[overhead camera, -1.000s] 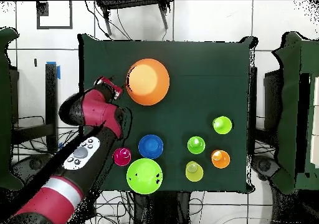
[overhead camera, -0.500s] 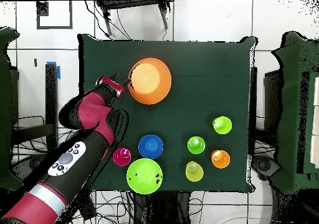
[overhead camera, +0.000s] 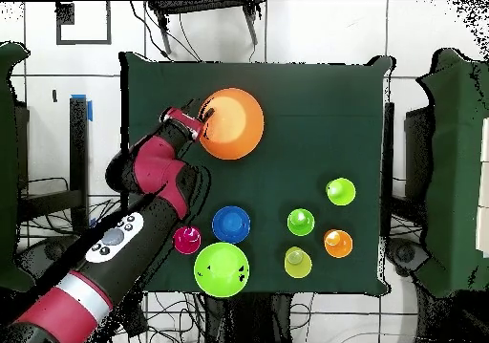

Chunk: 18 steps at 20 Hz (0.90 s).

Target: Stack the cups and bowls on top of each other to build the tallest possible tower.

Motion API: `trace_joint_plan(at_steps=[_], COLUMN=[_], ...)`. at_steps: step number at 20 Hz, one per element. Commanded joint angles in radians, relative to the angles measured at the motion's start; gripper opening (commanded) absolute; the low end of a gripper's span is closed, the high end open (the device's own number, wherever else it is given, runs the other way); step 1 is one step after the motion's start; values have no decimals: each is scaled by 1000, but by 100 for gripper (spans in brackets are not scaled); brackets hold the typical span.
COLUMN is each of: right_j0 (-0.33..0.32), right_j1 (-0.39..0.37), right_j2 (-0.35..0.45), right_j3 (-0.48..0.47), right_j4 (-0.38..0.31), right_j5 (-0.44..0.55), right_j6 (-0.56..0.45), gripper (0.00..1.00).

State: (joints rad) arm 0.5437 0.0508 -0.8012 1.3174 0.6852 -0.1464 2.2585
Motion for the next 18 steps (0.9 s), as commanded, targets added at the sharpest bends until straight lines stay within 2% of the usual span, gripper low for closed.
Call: trace_joint_plan(at_steps=[1, 8, 13, 16, 18], right_j0=[-22, -8, 22, 28, -16], right_j1=[72, 113, 162, 145, 54], right_j2=[16, -50, -141, -125, -6], right_j3=[30, 71, 70, 78, 90], right_j4=[-57, -90, -111, -128, -201], right_j5=[-64, -39, 34, 86, 104], right_j6=[72, 24, -22, -3, 0], gripper=[100, 100, 100, 100, 100])
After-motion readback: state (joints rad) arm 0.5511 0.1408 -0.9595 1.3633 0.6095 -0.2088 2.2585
